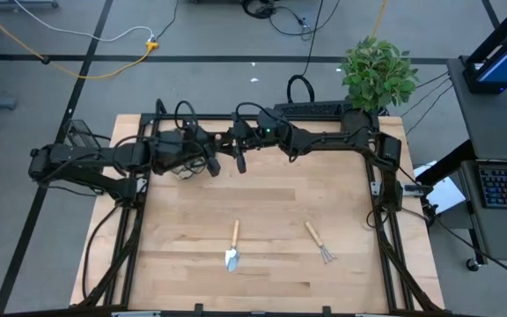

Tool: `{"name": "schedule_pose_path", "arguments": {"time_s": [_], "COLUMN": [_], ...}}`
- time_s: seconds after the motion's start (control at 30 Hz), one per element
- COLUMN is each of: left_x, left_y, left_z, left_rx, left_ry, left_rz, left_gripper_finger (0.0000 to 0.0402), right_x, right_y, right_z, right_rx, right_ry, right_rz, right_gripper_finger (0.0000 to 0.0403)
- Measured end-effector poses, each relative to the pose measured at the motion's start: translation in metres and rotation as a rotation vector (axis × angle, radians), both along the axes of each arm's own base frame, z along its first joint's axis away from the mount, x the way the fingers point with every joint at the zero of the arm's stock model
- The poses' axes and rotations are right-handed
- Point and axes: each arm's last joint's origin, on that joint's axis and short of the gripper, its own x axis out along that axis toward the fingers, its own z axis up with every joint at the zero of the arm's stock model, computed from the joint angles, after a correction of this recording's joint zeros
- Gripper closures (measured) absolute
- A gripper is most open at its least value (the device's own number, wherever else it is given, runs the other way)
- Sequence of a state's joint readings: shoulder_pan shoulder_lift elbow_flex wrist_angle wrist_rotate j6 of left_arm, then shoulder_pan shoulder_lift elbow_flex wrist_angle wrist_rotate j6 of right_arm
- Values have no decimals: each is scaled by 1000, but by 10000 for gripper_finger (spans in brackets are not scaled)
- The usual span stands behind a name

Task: Pick & Place Garden tools in Gardening bag
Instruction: Put the left trowel into the gardening bag

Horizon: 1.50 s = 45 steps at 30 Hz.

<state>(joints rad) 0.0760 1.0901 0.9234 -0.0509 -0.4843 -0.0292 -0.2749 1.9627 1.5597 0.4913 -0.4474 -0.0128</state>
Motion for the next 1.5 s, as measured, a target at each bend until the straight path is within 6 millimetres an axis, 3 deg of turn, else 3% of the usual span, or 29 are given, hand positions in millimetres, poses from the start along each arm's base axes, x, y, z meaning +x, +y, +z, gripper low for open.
{"name": "schedule_pose_path", "arguments": {"time_s": [0.2, 0.43, 0.63, 1.27, 1.5], "left_x": [-7, -35, -57, -75, -83], "left_y": [0, 3, 2, 20, 22], "left_z": [5, 19, 23, -1, -26], "left_rx": [8, 62, 118, 47, 22], "left_ry": [-9, -23, 36, 231, 223], "left_rz": [12, 180, 316, 518, 541], "left_gripper_finger": [341, 341, 341, 341, 341], "right_x": [0, -1, -2, -4, -4], "right_y": [0, -5, -8, -7, -7], "right_z": [1, -4, -12, -10, -10], "right_rx": [-5, 12, 31, -6, -5], "right_ry": [-5, 47, 125, 125, 125], "right_rz": [-7, -57, -69, -62, -61], "right_gripper_finger": [330, 190, 135, 144, 145]}}
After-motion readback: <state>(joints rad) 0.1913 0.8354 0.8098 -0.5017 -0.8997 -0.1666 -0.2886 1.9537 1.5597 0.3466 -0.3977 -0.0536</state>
